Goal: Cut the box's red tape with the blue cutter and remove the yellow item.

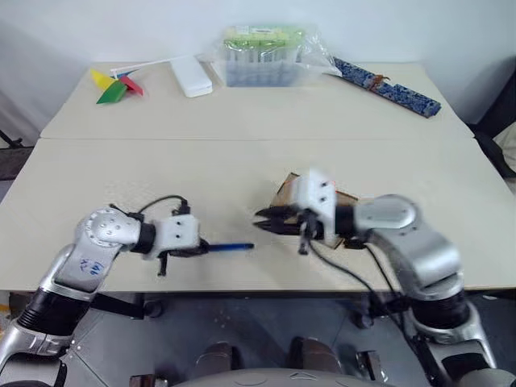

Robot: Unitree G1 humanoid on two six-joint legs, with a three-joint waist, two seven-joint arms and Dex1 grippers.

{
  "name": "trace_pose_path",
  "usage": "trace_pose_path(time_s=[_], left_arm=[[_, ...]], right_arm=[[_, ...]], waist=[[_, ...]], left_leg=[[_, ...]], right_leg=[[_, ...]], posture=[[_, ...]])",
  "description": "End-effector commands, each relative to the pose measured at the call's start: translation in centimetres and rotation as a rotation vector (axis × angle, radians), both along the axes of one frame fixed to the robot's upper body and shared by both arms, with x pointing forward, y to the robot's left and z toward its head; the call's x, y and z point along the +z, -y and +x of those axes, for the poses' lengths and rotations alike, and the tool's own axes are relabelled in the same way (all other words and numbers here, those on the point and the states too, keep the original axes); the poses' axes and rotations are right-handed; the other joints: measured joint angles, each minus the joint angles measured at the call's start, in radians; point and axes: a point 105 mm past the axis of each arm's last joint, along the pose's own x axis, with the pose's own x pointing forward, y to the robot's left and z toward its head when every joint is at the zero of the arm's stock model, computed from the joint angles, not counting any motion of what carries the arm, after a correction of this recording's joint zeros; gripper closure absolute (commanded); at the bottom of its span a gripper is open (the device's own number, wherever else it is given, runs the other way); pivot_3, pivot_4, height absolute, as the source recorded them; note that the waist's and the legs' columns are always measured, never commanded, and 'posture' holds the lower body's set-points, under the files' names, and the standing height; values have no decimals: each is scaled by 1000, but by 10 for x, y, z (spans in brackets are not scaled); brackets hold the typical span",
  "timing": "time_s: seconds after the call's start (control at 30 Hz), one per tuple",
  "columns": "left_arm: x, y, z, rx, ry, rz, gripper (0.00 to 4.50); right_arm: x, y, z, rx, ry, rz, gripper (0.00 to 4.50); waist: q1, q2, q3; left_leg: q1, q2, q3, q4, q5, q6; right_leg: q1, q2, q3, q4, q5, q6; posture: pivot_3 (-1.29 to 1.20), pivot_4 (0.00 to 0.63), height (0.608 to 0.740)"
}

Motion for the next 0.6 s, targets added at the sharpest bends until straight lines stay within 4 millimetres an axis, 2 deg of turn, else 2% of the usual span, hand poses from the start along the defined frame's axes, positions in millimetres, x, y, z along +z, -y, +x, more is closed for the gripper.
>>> trace_pose_path(time_s=[0.03,0.13,0.23,0.33,0.43,0.6], left_arm=[[35,-8,16,-1,213,-68,4073],[59,-7,30,-13,372,-131,4073],[78,5,40,-55,495,-196,4073],[92,18,46,-97,581,-261,4073],[100,31,50,-138,652,-293,4073],[107,43,56,-166,717,-320,4073]], right_arm=[[36,15,2,-62,36,50,2260],[59,28,12,-123,42,76,1175],[76,34,23,-170,24,88,128],[89,36,37,-228,-26,116,55],[89,31,45,-258,-169,87,55],[91,21,49,-238,-301,107,55]], waist=[[1,0,0],[3,0,0],[3,-1,1],[0,-1,1],[-4,-1,1],[-11,-2,1]], left_leg=[[0,0,0,0,0,0],[-2,-1,0,0,0,0],[-2,-2,0,0,0,1],[-3,-3,1,0,-1,1],[-3,-2,3,-1,-1,1],[-4,-2,4,-1,-1,1]], right_leg=[[0,0,0,0,0,0],[-1,0,-1,-1,0,0],[-1,-1,-2,-1,0,1],[-1,-1,-2,-1,1,1],[-1,-1,-3,-1,1,1],[-1,-1,-4,-1,1,1]], posture=[[0,150,740],[0,150,740],[0,150,740],[0,150,740],[0,150,740],[0,150,740]])
